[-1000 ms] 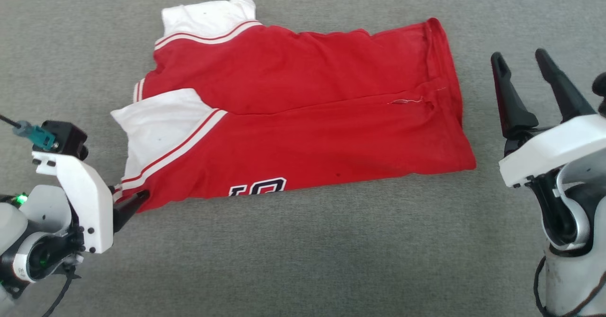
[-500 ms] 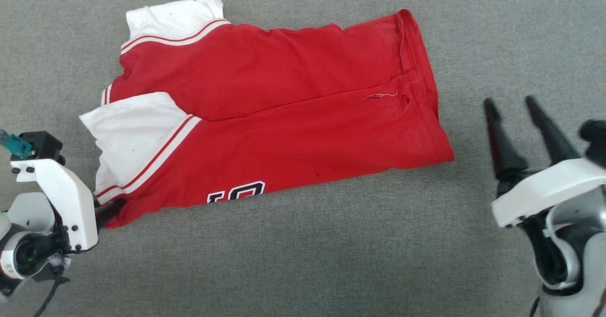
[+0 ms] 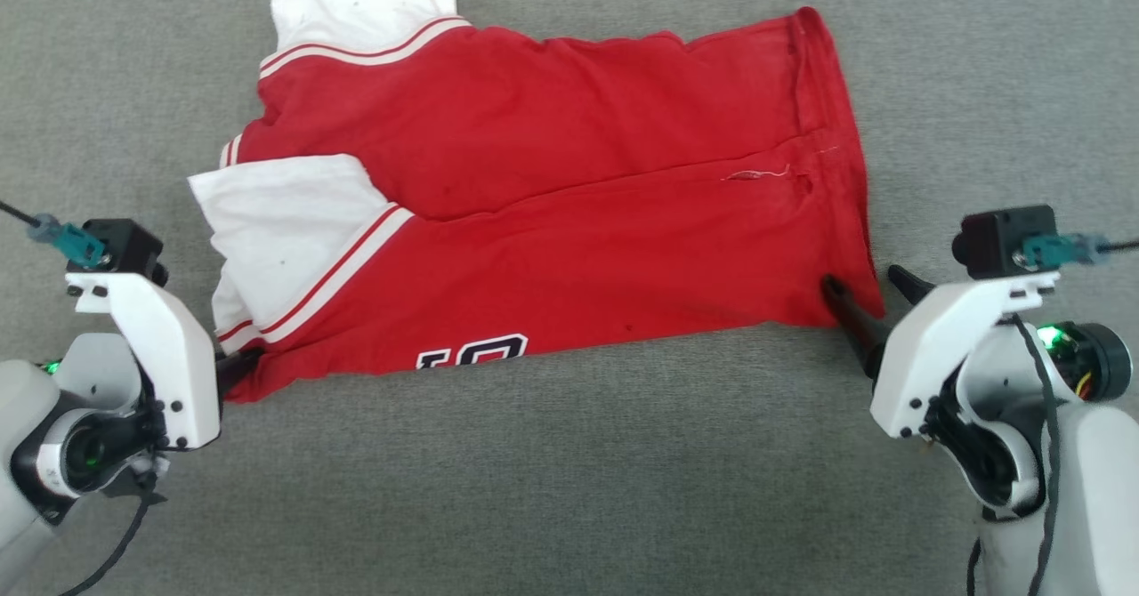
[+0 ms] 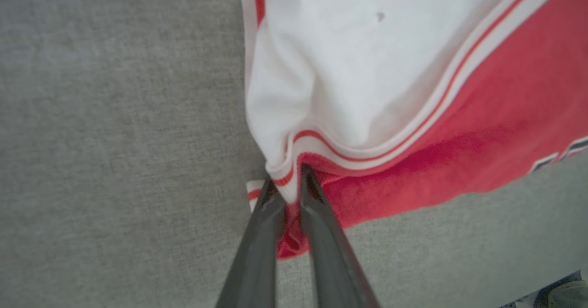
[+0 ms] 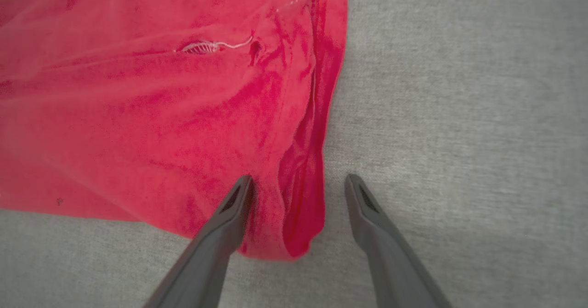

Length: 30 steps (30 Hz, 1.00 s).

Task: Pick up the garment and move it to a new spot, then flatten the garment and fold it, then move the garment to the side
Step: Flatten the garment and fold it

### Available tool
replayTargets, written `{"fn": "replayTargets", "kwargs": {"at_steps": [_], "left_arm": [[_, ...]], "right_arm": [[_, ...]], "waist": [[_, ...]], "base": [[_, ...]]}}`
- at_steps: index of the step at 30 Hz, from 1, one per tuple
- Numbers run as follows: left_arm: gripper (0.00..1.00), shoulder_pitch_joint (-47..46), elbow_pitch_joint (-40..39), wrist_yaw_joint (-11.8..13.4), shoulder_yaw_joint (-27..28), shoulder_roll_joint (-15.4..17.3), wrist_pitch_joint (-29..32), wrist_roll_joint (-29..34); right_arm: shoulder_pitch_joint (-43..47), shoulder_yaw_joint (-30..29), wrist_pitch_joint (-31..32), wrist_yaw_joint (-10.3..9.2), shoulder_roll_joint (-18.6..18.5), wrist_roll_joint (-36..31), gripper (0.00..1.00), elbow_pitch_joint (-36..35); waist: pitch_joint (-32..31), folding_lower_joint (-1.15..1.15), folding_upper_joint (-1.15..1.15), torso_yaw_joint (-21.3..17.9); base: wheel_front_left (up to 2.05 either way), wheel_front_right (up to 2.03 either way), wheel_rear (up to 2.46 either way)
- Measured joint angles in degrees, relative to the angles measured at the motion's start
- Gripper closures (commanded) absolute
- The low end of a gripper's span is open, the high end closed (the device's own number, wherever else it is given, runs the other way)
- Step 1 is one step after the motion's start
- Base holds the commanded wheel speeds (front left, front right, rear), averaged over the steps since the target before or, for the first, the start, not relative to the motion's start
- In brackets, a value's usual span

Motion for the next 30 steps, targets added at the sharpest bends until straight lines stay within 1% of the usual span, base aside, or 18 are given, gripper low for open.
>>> {"fn": "replayTargets", "kwargs": {"at_steps": [3, 9, 10, 13, 15, 19, 24, 30], "left_arm": [[1.0, -0.7, 0.2, -0.4, -0.1, -0.9, 0.0, 0.5], [1.0, -1.5, 1.0, -1.2, -0.3, -2.7, -0.3, 0.9], [1.0, -1.5, 1.3, -1.3, -0.3, -2.9, -0.5, 0.9], [1.0, -1.6, 1.8, -1.6, -0.3, -3.3, -0.8, 0.9], [1.0, -1.6, 2.0, -1.9, -0.2, -3.6, -0.8, 0.9], [1.0, -1.4, 1.7, -1.8, -0.1, -3.2, -0.8, 0.4], [1.0, -0.3, -1.6, -0.6, 0.5, -0.5, -0.8, -0.3], [1.0, 1.7, -8.5, 2.4, 0.8, 3.4, -0.9, -0.5]], "right_arm": [[-2.0, 0.1, 3.2, 0.0, -0.1, -0.8, 0.0, 2.5], [-6.2, 2.4, 9.6, 0.0, -2.7, -1.7, 0.0, 7.7], [-6.8, 2.9, 10.9, 0.0, -3.2, -1.5, 1.0, 8.2], [-7.7, 3.2, 13.0, 0.0, -4.2, -1.2, 1.0, 8.3], [-7.7, 3.0, 13.8, 0.01, -4.2, -0.6, 1.0, 8.2], [-7.4, 3.5, 16.5, 0.0, -5.5, 0.5, 1.0, 6.1], [-5.3, 2.9, 20.2, 0.01, -7.7, 2.7, 1.0, 1.9], [-2.7, 0.5, 24.1, 0.01, -9.4, 4.7, 1.0, -3.6]], "waist": [[0.3, 0.0, 0.0, 0.9], [0.6, 0.0, 0.0, 2.4], [0.6, 0.0, 0.0, 2.6], [0.4, 0.0, 0.0, 3.0], [0.2, 0.0, 0.0, 3.2], [-0.8, 0.0, 0.0, 3.4], [-2.3, 0.0, 0.0, 3.5], [-4.0, 0.0, 0.0, 3.7]], "base": [[0.0, 0.0, 0.0], [0.0, 0.0, 0.0], [0.0, 0.0, 0.0], [0.0, 0.0, 0.0], [0.0, 0.0, 0.0], [0.0, 0.0, 0.0], [0.0, 0.0, 0.0], [0.0, 0.0, 0.0]]}}
